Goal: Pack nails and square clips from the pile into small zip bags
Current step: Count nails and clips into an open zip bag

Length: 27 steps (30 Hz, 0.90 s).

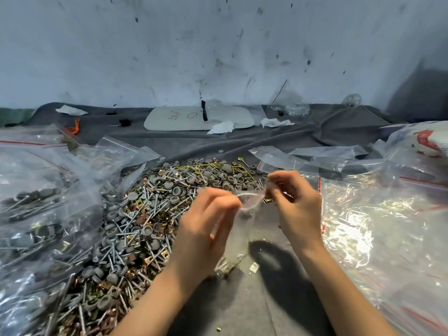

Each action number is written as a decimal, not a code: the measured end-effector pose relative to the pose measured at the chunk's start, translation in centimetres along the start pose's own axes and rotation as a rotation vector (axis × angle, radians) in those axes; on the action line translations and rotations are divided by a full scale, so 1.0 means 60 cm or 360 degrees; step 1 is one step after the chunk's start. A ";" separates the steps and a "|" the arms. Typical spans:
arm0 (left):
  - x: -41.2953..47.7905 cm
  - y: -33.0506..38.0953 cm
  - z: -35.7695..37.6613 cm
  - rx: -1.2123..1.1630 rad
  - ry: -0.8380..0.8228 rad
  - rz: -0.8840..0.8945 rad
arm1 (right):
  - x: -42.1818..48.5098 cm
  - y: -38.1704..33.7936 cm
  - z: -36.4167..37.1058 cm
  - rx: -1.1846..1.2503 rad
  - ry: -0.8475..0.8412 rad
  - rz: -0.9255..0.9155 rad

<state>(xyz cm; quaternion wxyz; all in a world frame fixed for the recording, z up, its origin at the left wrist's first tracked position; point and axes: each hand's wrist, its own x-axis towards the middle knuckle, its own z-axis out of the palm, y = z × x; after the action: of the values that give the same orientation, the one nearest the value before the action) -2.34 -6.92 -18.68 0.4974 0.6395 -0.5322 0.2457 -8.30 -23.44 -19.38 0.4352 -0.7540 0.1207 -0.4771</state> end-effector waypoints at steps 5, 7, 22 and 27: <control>-0.017 -0.014 0.013 0.0061 -0.0090 0.0007 | -0.012 -0.044 -0.003 0.0144 0.0187 -0.0483; -0.021 -0.018 0.014 0.0043 -0.0143 -0.0004 | -0.017 -0.054 0.003 0.0015 0.0125 -0.0677; -0.036 -0.021 0.010 -0.0077 0.0239 -0.0354 | -0.027 0.056 0.046 -0.1010 -0.0756 0.0010; -0.035 -0.017 0.010 -0.0041 0.0230 -0.0353 | -0.026 0.053 0.051 -0.1023 -0.0670 -0.0064</control>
<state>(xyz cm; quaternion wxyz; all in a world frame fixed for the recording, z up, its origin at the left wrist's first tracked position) -2.17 -6.61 -21.09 0.5667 0.6685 -0.4242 0.2280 -5.82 -22.73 -23.29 0.1824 -0.9356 0.1572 -0.2582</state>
